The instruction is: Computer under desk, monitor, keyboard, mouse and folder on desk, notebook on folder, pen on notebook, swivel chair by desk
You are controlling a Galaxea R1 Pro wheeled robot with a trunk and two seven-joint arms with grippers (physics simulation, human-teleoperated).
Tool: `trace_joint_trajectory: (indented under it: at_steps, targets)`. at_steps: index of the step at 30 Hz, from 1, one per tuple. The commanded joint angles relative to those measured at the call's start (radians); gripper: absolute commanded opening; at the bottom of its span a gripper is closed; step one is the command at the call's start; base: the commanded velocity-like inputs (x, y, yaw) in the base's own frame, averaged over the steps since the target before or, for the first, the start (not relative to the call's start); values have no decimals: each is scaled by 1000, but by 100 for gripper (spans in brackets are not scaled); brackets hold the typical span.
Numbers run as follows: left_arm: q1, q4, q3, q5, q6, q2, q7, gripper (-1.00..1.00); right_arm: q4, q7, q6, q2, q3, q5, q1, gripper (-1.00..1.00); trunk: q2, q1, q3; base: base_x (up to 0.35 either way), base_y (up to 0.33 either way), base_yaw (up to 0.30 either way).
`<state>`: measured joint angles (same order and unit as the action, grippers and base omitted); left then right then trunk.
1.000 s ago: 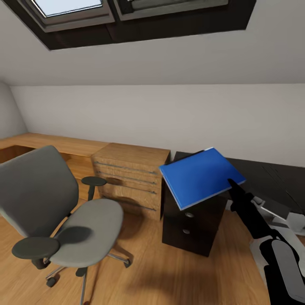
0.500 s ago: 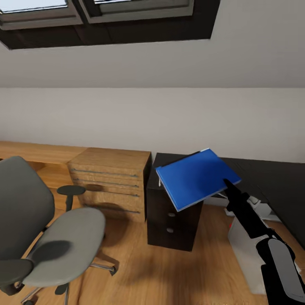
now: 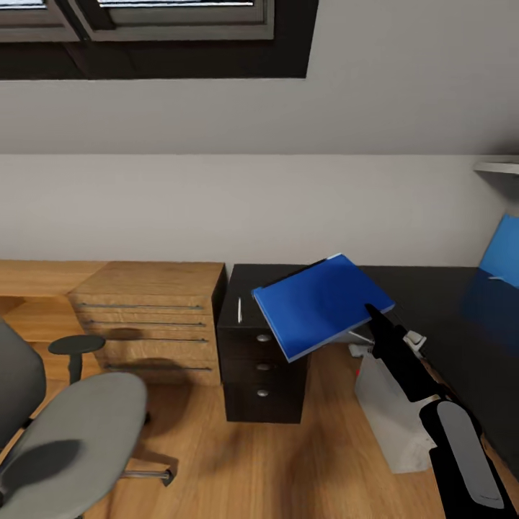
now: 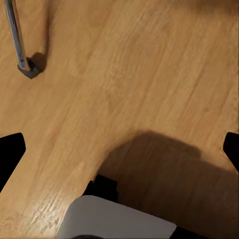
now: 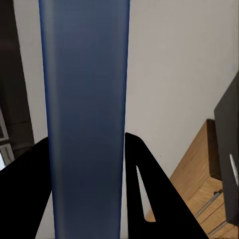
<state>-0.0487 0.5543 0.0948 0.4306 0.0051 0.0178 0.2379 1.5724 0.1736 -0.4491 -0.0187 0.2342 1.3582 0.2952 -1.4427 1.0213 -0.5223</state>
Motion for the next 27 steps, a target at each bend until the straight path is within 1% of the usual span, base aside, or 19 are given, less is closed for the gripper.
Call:
trace_joint_trajectory:
  at_steps: [1,4,7,9,10,15,18,19,21,22,23,24,25,26,27]
  targets:
    - [-2,-1,9,7,1,-1,6,100,0,1,-6,0,1,4,1,-100,7,-4,2,0,0,-296]
    - [-6,-8,9,6,0,-9,0,100,0,1,-6,1,-1,4,1,-100,28,-16,12,0,0,-295]
    - [-7,-11,9,5,-22,-12,-2,100,1,-7,-8,0,-19,2,1,-100,49,-27,20,0,0,-188]
    - [-8,-13,10,6,-60,-13,-2,100,1,-11,-11,-1,-34,2,1,-100,63,-35,26,0,0,-72]
    - [-8,-17,11,6,-92,-14,-2,100,0,-13,-13,-3,-41,2,1,-100,70,-39,29,0,0,-15]
    - [-8,-22,11,7,-101,-15,-2,100,0,-12,-11,-3,-41,2,1,-100,105,-58,45,0,0,-6]
    - [-8,-33,11,5,-106,-17,-2,100,-5,-17,-4,0,-39,1,1,-100,126,-69,54,0,0,-170]
    - [-8,-34,11,5,-107,-18,-1,100,-21,-36,34,0,-38,0,2,-100,133,-73,58,0,0,-253]
    - [-8,-35,12,4,-106,-18,-1,100,-43,-114,154,1,-41,-8,3,-100,147,-81,64,0,0,-266]
    - [-8,-36,12,-15,-106,-18,0,100,-51,-195,285,2,-46,-25,4,-100,154,-85,67,0,0,-271]
    - [-8,-36,12,-23,-106,-18,0,100,-53,-212,318,3,-48,-28,4,-100,161,-88,70,0,0,-271]
    - [-8,-37,12,-40,-107,-18,1,100,-59,-241,381,4,-53,-33,4,-100,168,-92,73,0,0,-272]
    - [-8,-38,12,-49,-107,-18,1,100,-64,-252,411,4,-58,-34,4,-100,175,-96,76,0,0,-272]
    - [-8,-39,11,-63,-107,-18,2,100,-78,-269,468,5,-72,-36,4,-100,182,-100,80,0,0,-273]
    - [-8,-40,11,-69,-107,-18,2,100,-86,-274,495,5,-80,-36,4,-100,189,-104,83,0,0,-273]
